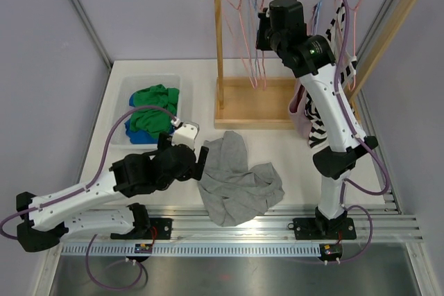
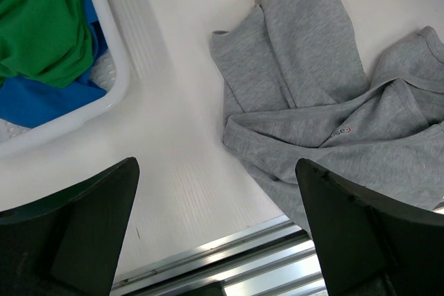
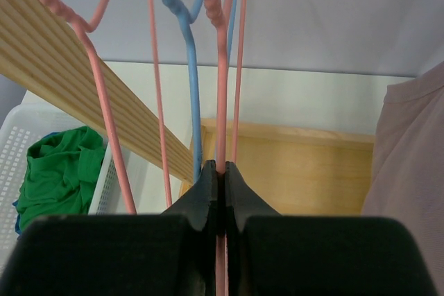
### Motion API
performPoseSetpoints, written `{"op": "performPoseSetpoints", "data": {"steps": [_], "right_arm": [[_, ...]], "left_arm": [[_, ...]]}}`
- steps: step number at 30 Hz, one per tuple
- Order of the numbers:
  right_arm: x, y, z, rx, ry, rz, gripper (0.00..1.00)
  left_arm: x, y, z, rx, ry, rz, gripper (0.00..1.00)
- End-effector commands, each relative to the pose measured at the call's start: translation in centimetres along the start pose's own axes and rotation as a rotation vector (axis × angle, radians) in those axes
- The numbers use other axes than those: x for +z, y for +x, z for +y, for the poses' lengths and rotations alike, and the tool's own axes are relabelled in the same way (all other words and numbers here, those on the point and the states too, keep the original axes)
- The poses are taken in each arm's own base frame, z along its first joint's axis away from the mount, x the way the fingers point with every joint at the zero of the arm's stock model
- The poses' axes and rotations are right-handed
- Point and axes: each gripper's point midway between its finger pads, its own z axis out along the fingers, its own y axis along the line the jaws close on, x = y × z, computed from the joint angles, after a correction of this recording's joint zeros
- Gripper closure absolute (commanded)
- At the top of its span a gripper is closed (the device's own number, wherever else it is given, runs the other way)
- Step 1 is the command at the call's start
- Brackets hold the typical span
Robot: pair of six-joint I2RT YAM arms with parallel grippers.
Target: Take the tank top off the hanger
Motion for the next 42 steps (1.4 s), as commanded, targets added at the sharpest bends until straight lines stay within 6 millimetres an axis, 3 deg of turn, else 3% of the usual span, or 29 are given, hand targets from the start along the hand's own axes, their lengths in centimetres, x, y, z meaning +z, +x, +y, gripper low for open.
{"op": "performPoseSetpoints", "data": {"steps": [1, 3, 4, 8, 9, 13, 15, 16, 19, 20, 23, 24, 25, 26, 27, 28, 30, 31, 33, 35, 39, 42], "right_arm": [[-2.0, -0.4, 0.6, -0.01, -0.039, 0.001, 0.98], [-3.2, -0.9, 0.4, -0.015, -0.051, -0.016, 0.86], [-3.6, -1.1, 0.3, -0.012, -0.05, -0.024, 0.67], [-6.1, -2.4, -0.8, -0.014, -0.032, -0.058, 0.48], [-7.2, -3.0, -1.1, -0.01, -0.031, -0.076, 0.36], [-10.2, -4.2, -1.9, -0.01, -0.04, -0.106, 0.21], [-12.2, -4.9, -2.1, -0.005, -0.064, -0.124, 0.05], [-12.9, -4.8, -1.9, -0.007, -0.089, -0.117, 0.01], [-15.5, -4.8, -1.9, -0.012, -0.145, -0.128, 0.01], [-17.3, -5.4, -2.3, -0.003, -0.158, -0.158, 0.01], [-18.4, -4.2, -2.5, -0.002, -0.181, -0.146, 0.01], [-20.1, -4.4, -2.7, 0.008, -0.205, -0.171, 0.01], [-19.6, -3.4, -2.7, 0.007, -0.207, -0.15, 0.01], [-21.3, -3.6, -3.0, 0.017, -0.223, -0.179, 0.01], [-21.7, -3.7, -3.0, 0.023, -0.233, -0.192, 0.01], [-21.5, -2.8, -3.1, 0.02, -0.234, -0.174, 0.0], [-22.8, -2.8, -3.5, 0.026, -0.241, -0.198, 0.0], [-22.8, -2.2, -3.6, 0.022, -0.241, -0.185, 0.01], [-23.7, -2.1, -4.0, 0.021, -0.24, -0.196, 0.0], [-24.0, -1.5, -4.6, 0.013, -0.226, -0.192, 0.0], [-24.3, -0.1, -5.5, 0.019, -0.197, -0.179, 0.01], [-24.3, 1.4, -6.0, 0.029, -0.184, -0.16, 0.0]], "left_arm": [[1.3, -0.5, -2.5, -0.066, 0.057, -0.012, 0.01], [2.4, -0.1, -4.7, -0.07, 0.119, 0.011, 0.01], [2.9, 0.1, -5.5, -0.071, 0.137, 0.02, 0.01], [5.1, 0.8, -9.0, -0.072, 0.19, 0.065, 0.01], [6.0, 1.7, -9.8, -0.047, 0.186, 0.097, 0.01], [8.2, 3.1, -12.3, -0.017, 0.171, 0.16, 0.01], [9.0, 3.9, -13.0, -0.007, 0.159, 0.188, 0.01], [10.0, 5.1, -13.3, 0.01, 0.139, 0.222, 0.01], [11.9, 7.7, -14.2, 0.049, 0.114, 0.299, 0.01], [12.3, 8.5, -14.3, 0.065, 0.105, 0.322, 0.01], [13.4, 11.1, -14.9, 0.094, 0.101, 0.392, 0.01], [13.6, 11.7, -15.1, 0.099, 0.108, 0.406, 0.04], [13.7, 12.0, -15.8, 0.094, 0.138, 0.411, 0.09], [13.8, 12.7, -15.8, 0.098, 0.145, 0.426, 0.17], [13.9, 12.9, -16.0, 0.099, 0.151, 0.431, 0.29], [13.9, 12.9, -15.9, 0.095, 0.152, 0.431, 0.7], [13.6, 12.3, -15.6, 0.085, 0.139, 0.418, 0.98], [13.3, 11.9, -14.9, 0.092, 0.109, 0.405, 1.0], [12.1, 9.5, -14.1, 0.056, 0.092, 0.343, 1.0], [11.0, 7.4, -11.7, 0.051, 0.007, 0.279, 1.0], [6.5, 0.8, -7.4, -0.01, -0.078, 0.122, 1.0], [4.0, -2.5, -3.6, -0.032, -0.148, 0.05, 1.0]]}}
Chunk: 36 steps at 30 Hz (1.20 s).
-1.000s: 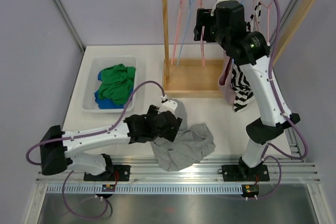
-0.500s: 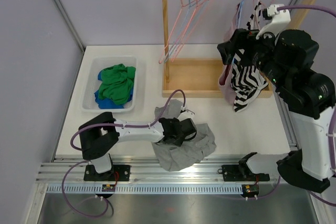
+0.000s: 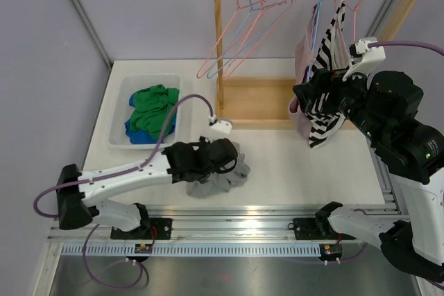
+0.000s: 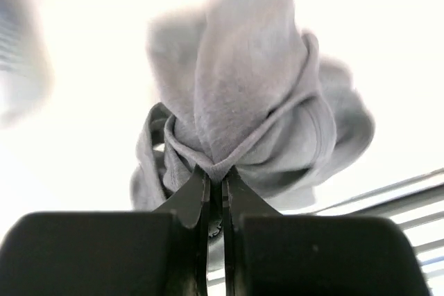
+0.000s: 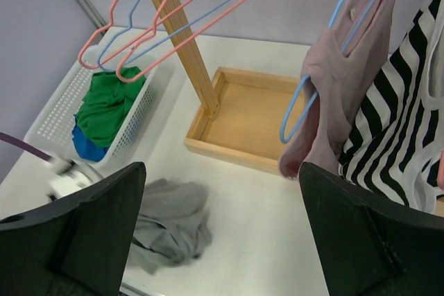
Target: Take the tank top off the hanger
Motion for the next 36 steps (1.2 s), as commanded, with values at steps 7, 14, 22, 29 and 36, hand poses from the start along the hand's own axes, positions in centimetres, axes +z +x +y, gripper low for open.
{"op": "performPoseSetpoints", "data": {"steps": [7, 14, 22, 29, 36], "right_arm": [[-2.0, -0.2, -1.2, 0.04, 0.04, -0.074, 0.0], [-2.4, -0.4, -1.5, 0.04, 0.055, -0.09, 0.0], [-1.7, 0.0, -2.0, 0.028, 0.086, -0.074, 0.0], [-0.1, 0.5, -2.7, 0.024, 0.144, -0.044, 0.01], [0.6, -0.7, -2.9, 0.028, 0.172, -0.076, 0.01]], "left_arm": [[-11.5, -12.5, 15.2, -0.203, -0.274, -0.316, 1.0], [-15.2, -18.4, 24.4, -0.317, -0.446, -0.391, 1.0], [-8.7, -20.2, 32.6, -0.518, -0.444, -0.264, 1.0], [0.0, -18.4, 34.5, -0.585, -0.377, -0.089, 1.0], [0.6, -16.3, 33.6, -0.604, -0.338, -0.04, 0.01]]}}
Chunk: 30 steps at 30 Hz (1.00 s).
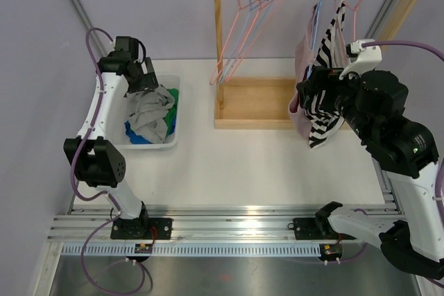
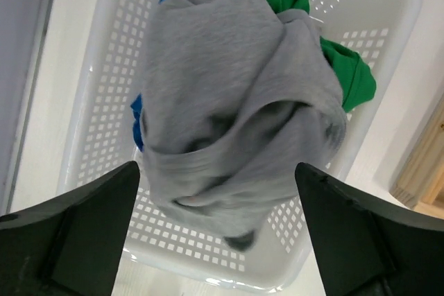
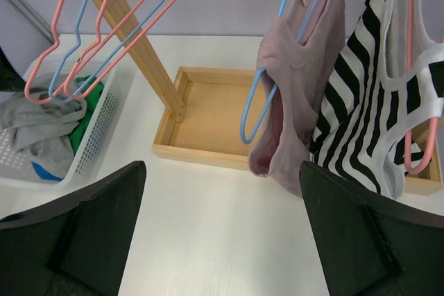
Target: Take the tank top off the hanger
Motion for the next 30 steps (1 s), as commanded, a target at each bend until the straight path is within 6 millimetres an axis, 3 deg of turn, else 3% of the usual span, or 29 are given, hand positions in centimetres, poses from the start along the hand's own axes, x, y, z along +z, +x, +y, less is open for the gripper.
{"op": "performPoseSetpoints", "data": {"steps": [1, 2, 3, 5, 6, 7, 8, 9, 11, 12, 13, 15, 16, 17, 19, 20, 24, 30], "right_arm": [[0.6, -2.4, -0.7, 0.015, 0.071, -0.07, 0.01], [0.9, -2.0, -1.6, 0.002, 0.132, -0.041, 0.01], [0.6, -3.0, -1.8, 0.004, 0.146, -0.054, 0.01], [2.0, -2.5, -2.1, -0.026, 0.198, -0.003, 0.0], [1.9, -3.4, -2.3, -0.021, 0.218, -0.02, 0.01], [3.1, -3.1, -2.4, -0.033, 0.25, 0.003, 0.01], [2.8, -4.0, -2.8, -0.035, 0.276, -0.008, 0.01], [4.3, -3.7, -3.0, -0.051, 0.302, 0.02, 0.01], [4.5, -4.9, -3.0, -0.046, 0.295, 0.011, 0.05], [5.0, -5.3, -3.1, -0.046, 0.3, 0.008, 0.08], [6.3, -5.3, -3.7, -0.049, 0.329, 0.02, 0.1], [6.9, -6.5, -4.4, -0.052, 0.35, -0.003, 0.17], [8.5, -6.1, -4.7, -0.057, 0.355, 0.022, 0.19], [8.5, -7.1, -5.9, -0.045, 0.385, 0.001, 0.24], [10.4, -6.9, -6.7, -0.054, 0.397, 0.023, 0.3], [10.8, -7.4, -6.8, -0.05, 0.388, 0.011, 0.32], [14.0, -7.0, -6.3, -0.063, 0.351, 0.032, 0.37], [16.1, -7.2, -6.7, -0.082, 0.37, 0.024, 0.48]], "left_arm": [[-4.4, -1.6, -0.7, -0.03, 0.12, -0.11, 0.01], [-6.5, -1.5, -0.6, -0.023, 0.15, -0.133, 0.01], [-7.8, -1.3, -0.8, -0.02, 0.182, -0.142, 0.01], [-10.4, -0.9, -1.0, -0.005, 0.211, -0.189, 0.01], [-12.5, -0.2, -1.0, 0.009, 0.233, -0.233, 0.01], [-13.9, 0.2, -1.1, 0.018, 0.254, -0.259, 0.01], [-14.8, 0.8, -1.3, 0.027, 0.271, -0.272, 0.01], [-16.7, 2.0, -1.6, 0.046, 0.313, -0.303, 0.01], [-18.2, 3.4, -2.3, 0.087, 0.373, -0.337, 0.01], [-20.6, 4.6, -2.9, 0.114, 0.453, -0.382, 0.01], [-20.0, 6.3, -3.3, 0.138, 0.475, -0.357, 0.01], [-21.4, 8.2, -4.4, 0.169, 0.583, -0.38, 0.01], [-21.6, 9.5, -3.8, 0.17, 0.6, -0.394, 0.01], [-21.9, 10.4, -4.2, 0.181, 0.642, -0.389, 0.01], [-22.6, 11.6, -3.8, 0.19, 0.682, -0.403, 0.01], [-21.8, 12.6, -3.8, 0.216, 0.681, -0.382, 0.01], [-20.3, 13.3, -2.7, 0.237, 0.613, -0.39, 0.01], [-19.7, 13.5, -3.3, 0.249, 0.627, -0.371, 0.01]]}}
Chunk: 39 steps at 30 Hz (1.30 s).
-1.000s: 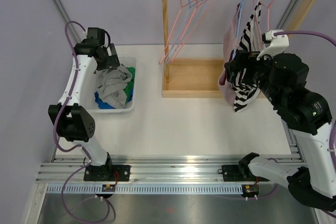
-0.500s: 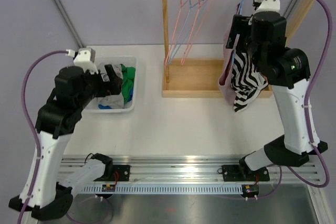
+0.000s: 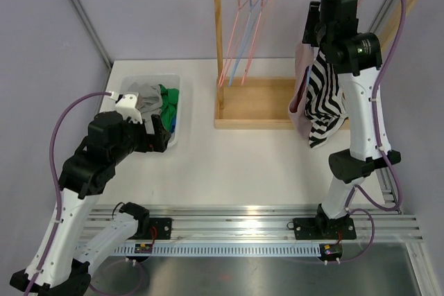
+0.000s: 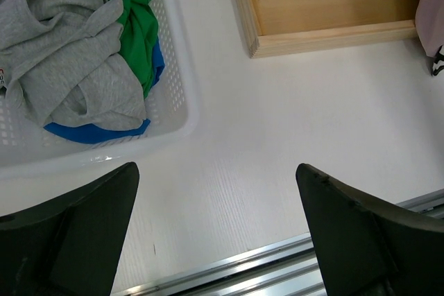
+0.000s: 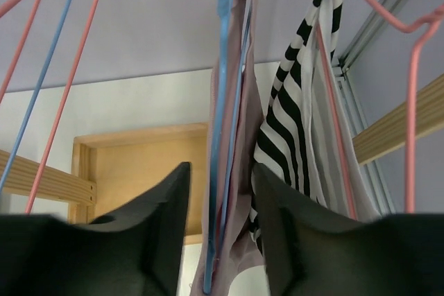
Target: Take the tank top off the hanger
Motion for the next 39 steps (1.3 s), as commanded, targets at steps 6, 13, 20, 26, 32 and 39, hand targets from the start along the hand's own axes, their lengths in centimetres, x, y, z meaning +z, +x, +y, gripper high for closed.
{"op": "performPoseSetpoints", "data": {"steps": [6, 13, 20, 26, 32, 39], "right_arm": [[0.4, -1.6, -0.2, -0.025, 0.002, -0.054, 0.76], [-1.4, -3.6, -0.1, -0.006, -0.04, -0.12, 1.0], [-4.3, -6.3, 0.0, 0.022, -0.107, -0.213, 1.0], [-7.1, -8.0, 0.4, 0.059, -0.191, -0.276, 1.0], [-9.6, -7.9, 0.7, 0.085, -0.264, -0.276, 1.0], [-13.5, -6.3, 1.3, 0.128, -0.392, -0.238, 1.0]], "left_arm": [[0.5, -1.2, -1.1, 0.03, 0.061, -0.051, 0.01], [1.3, -0.6, -1.9, 0.016, 0.102, -0.026, 0.01], [2.4, 0.4, -2.9, -0.006, 0.151, -0.002, 0.01], [2.6, 0.5, -4.0, -0.024, 0.19, -0.012, 0.01], [1.9, -1.0, -5.8, -0.061, 0.235, -0.09, 0.01], [0.7, -3.0, -8.8, -0.063, 0.319, -0.132, 0.01]]}}
